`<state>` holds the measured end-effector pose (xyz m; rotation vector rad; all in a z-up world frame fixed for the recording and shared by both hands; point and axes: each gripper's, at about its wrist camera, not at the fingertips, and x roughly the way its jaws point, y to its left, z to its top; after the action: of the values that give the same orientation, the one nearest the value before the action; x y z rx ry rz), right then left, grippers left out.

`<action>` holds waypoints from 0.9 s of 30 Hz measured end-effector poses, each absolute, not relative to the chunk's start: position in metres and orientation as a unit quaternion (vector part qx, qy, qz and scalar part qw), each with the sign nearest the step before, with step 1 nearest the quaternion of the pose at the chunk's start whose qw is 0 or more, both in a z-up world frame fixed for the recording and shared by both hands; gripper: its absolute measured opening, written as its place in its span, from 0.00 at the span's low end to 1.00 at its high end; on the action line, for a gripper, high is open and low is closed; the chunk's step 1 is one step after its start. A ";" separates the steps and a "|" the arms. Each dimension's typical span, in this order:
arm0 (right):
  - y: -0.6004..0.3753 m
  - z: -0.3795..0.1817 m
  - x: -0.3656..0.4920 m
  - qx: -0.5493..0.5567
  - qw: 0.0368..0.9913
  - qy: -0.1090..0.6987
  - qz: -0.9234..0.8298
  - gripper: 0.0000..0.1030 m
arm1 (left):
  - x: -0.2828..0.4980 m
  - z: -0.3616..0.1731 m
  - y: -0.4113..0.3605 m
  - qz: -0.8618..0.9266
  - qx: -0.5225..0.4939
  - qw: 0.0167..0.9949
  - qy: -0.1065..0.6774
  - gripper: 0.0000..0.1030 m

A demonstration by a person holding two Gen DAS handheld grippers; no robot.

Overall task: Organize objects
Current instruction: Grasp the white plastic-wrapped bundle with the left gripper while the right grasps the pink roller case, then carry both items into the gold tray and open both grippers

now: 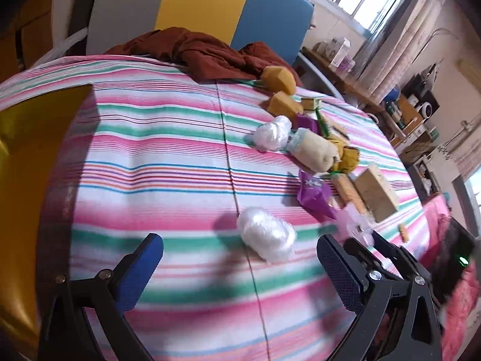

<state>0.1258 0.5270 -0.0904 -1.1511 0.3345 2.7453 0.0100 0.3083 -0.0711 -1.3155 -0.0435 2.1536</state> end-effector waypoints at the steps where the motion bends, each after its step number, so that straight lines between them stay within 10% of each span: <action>1: 0.527 -0.091 0.125 -0.385 0.072 0.109 0.914 0.40 | 0.008 -0.076 0.315 0.812 -0.500 0.302 -0.010 1.00; 4: 0.523 -0.092 0.125 -0.388 0.071 0.099 0.914 0.38 | 0.004 -0.085 0.328 0.809 -0.504 0.302 0.003 0.97; 13: 0.518 -0.091 0.126 -0.388 0.072 0.094 0.914 0.38 | 0.001 -0.099 0.346 0.801 -0.492 0.342 0.012 0.46; 27: 0.496 -0.074 0.131 -0.388 0.039 0.128 0.912 0.38 | 0.023 -0.080 0.308 0.800 -0.472 0.369 0.002 0.40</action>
<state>0.1311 0.4962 -0.0742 -1.1907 0.3940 2.7956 0.0226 0.3080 -0.0800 -1.2127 0.0061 2.0548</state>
